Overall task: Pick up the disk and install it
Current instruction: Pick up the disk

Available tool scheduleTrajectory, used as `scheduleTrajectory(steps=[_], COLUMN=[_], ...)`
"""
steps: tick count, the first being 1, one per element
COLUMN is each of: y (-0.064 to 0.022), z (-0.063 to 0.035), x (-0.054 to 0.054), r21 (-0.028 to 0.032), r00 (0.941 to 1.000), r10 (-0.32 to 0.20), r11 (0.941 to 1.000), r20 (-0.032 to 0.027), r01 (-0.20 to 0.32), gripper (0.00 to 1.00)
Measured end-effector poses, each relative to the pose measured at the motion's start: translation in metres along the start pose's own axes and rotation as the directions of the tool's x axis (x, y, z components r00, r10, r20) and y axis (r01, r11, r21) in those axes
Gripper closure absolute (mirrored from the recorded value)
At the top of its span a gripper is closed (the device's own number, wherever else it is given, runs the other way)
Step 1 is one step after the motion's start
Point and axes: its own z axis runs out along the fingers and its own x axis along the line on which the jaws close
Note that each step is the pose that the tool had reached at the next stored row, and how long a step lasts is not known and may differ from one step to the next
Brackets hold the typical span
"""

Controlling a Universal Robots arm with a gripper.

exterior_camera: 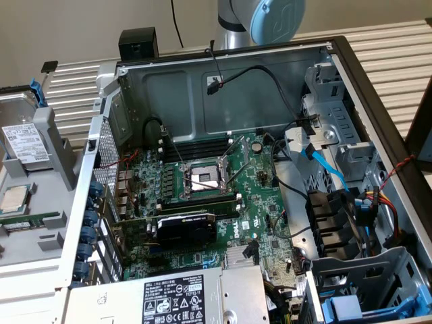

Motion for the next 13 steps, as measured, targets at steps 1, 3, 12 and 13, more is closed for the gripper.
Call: scheduleTrajectory(steps=[1, 3, 12, 13], y=[0.0000, 0.0001, 0.0041, 0.0042], z=[0.0019, 0.0054, 0.0162, 0.0168], x=[0.000, -0.001, -0.013, -0.013], r21=[0.0001, 0.0003, -0.0018, -0.0020], r00=[1.0000, 0.9998, 1.0000, 0.9997], r10=[0.007, 0.020, -0.008, -0.025], r11=[1.0000, 0.9998, 1.0000, 0.9997], r20=[0.0001, 0.0003, -0.0004, -0.0007], r01=[-0.007, -0.020, 0.008, 0.025], gripper=[0.17, 0.17, 0.17, 0.17])
